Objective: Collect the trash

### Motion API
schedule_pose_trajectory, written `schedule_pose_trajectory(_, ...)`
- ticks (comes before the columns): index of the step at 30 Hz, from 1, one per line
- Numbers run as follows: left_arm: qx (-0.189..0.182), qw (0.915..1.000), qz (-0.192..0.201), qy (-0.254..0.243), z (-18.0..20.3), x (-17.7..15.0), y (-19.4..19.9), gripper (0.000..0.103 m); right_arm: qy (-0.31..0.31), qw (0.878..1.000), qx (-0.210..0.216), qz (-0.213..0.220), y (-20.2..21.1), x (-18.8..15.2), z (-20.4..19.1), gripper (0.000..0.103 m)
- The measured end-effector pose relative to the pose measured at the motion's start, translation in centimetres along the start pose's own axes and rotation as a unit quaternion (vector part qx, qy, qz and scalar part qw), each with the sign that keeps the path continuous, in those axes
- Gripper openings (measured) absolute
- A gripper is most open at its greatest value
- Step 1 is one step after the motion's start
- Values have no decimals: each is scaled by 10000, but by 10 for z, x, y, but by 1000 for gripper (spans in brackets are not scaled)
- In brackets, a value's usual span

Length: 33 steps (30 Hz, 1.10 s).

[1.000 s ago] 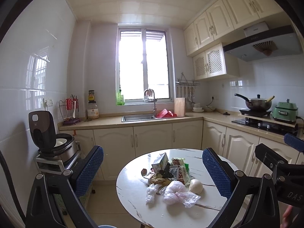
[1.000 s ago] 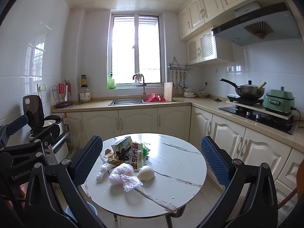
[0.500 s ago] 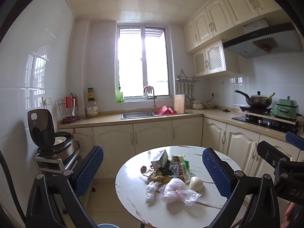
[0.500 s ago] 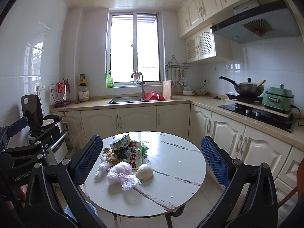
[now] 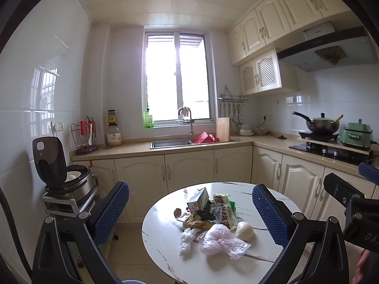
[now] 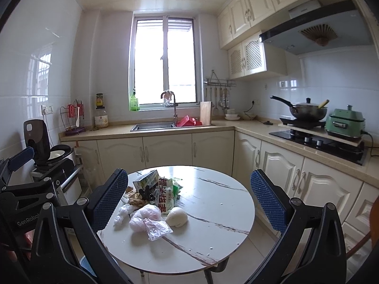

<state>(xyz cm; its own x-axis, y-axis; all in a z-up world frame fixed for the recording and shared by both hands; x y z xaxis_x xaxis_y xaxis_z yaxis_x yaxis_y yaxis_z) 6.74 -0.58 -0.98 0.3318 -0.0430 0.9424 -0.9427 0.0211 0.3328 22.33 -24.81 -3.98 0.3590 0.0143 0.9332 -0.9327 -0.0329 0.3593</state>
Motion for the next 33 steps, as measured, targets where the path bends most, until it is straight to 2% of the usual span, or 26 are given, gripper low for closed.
schedule_pose_trajectory(17,-72,9999,28,-104,12,2,-38,102,-41,9999,-109,-66,-18,-1,12,103)
schedule_pose_trajectory(22,59,9999,93,-110,8,2,-60,102,-26,10000,-88,7,-30,1,14,103)
schedule_pose_trajectory(26,66,9998,-155,-66,4,-4,-94,102,7,9999,-121,-31,-48,1,16,103)
schedule_pose_trajectory(33,230,9935,-1091,-238,-9,-28,-173,102,-58,9971,-143,-751,-115,-25,27,103)
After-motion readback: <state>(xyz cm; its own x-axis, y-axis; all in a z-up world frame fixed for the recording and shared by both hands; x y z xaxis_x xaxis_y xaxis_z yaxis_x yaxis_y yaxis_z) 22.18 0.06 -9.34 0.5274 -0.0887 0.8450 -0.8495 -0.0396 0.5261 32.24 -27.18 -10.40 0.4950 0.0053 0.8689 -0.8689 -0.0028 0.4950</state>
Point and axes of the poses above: each gripper's, at about its wrist camera, not at the fingertips, and y roughly against the way its jaws point, z to its right, x to its top, the point moved 5 cm from there along -y, roughly the way its jaws point, and after that the axes turned 10 degrees about -z, right-handed, at the moved point
